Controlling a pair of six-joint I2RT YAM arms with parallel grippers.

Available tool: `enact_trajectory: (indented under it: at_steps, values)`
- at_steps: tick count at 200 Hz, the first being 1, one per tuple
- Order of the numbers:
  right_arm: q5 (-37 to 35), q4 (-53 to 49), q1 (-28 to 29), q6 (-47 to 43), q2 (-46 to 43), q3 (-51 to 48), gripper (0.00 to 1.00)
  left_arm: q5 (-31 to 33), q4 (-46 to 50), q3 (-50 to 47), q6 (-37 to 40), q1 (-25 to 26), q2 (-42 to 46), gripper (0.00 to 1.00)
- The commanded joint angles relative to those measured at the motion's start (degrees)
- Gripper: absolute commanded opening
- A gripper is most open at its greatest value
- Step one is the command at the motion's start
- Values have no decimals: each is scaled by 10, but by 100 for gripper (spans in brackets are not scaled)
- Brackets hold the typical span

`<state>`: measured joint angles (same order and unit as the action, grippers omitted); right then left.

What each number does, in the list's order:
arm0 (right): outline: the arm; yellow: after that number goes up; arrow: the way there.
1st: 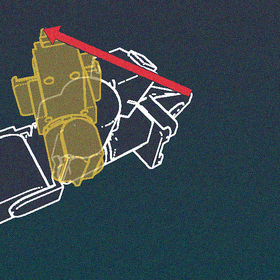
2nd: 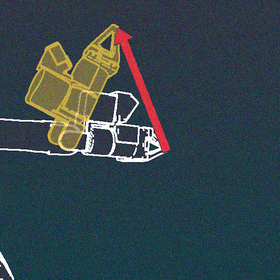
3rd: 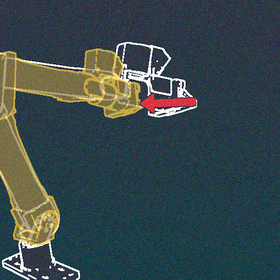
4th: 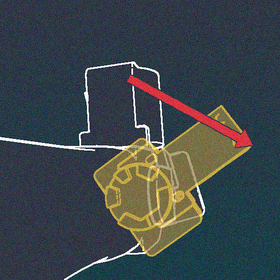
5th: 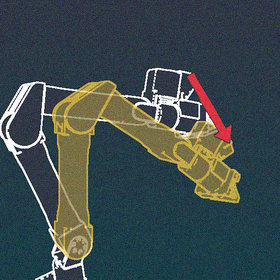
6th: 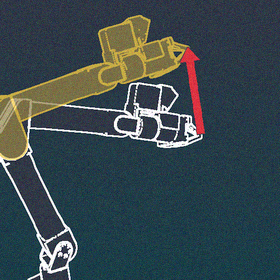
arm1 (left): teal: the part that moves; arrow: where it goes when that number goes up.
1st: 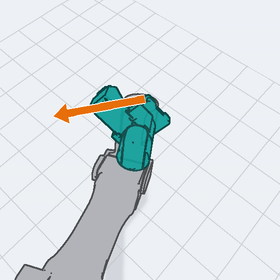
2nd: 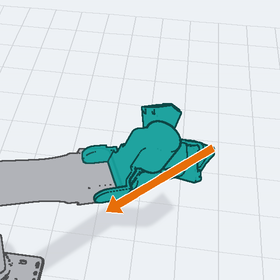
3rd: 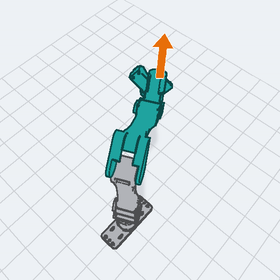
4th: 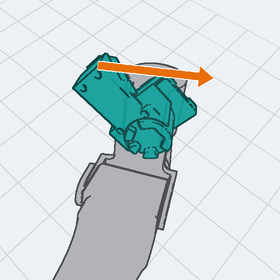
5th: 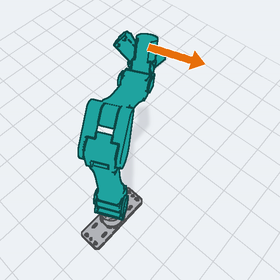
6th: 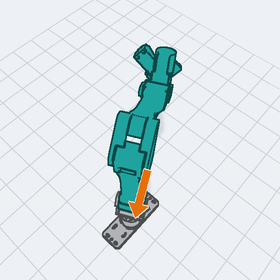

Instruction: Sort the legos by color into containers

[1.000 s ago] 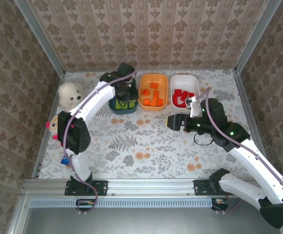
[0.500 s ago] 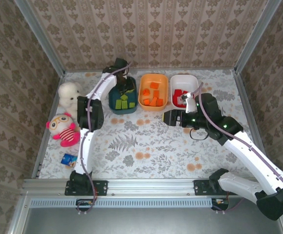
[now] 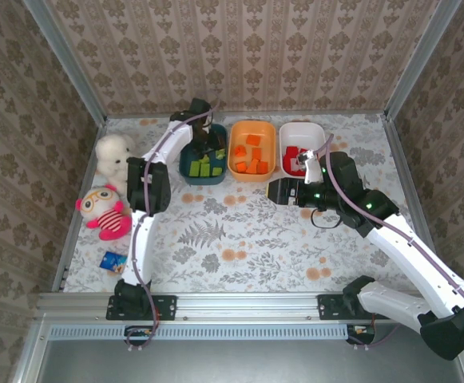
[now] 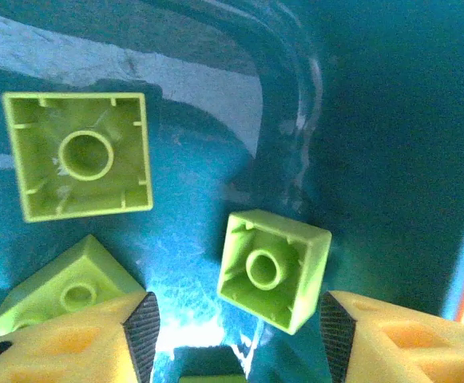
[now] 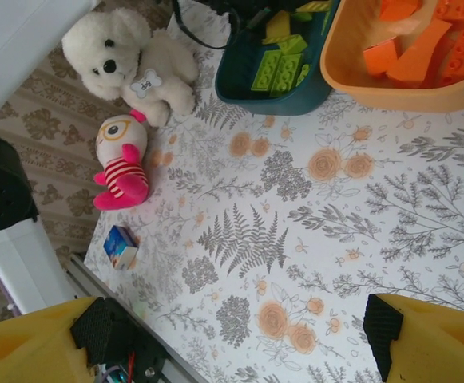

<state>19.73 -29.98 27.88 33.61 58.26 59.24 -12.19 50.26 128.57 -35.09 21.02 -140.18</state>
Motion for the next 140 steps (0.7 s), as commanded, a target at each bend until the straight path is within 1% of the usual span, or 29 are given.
enact_trajectory:
  at_steps: [1,15,24,42,49,59,64,70,72,105,107,113,127,140]
  values:
    - [-35,-30,-4,-11,4,36,86,18,14,-3,2,5,71,60]
    - [-57,-47,-4,-29,3,57,86,28,12,-11,4,8,108,61]
    - [-68,-54,-4,-42,4,67,87,32,5,-27,7,12,138,63]
    - [-101,-70,-4,-60,2,89,88,33,-17,-88,9,19,215,65]
    - [-116,-74,-5,-65,1,96,90,35,-30,-119,10,21,250,69]
    - [-139,-82,-5,-69,-1,103,94,37,-45,-179,13,25,304,81]
    - [-151,-88,-4,-69,-2,108,99,38,-52,-208,15,27,327,87]
    - [-166,-95,-5,-69,-2,114,100,40,-57,-241,15,30,365,98]
    - [-168,-96,-5,-70,-2,115,100,40,-58,-254,14,30,376,99]
    - [-223,-110,-5,-57,-21,113,100,87,-77,-479,5,48,584,100]
    - [-228,-112,-5,-56,-23,111,100,90,-79,-492,4,61,594,100]
    - [-236,-115,-5,-55,-27,106,100,95,-87,-533,5,69,634,100]
    - [-231,-116,-5,-65,-39,92,100,101,-93,-620,5,75,724,100]
    - [-212,-117,-5,-79,-46,84,100,118,-74,-670,-1,75,788,100]
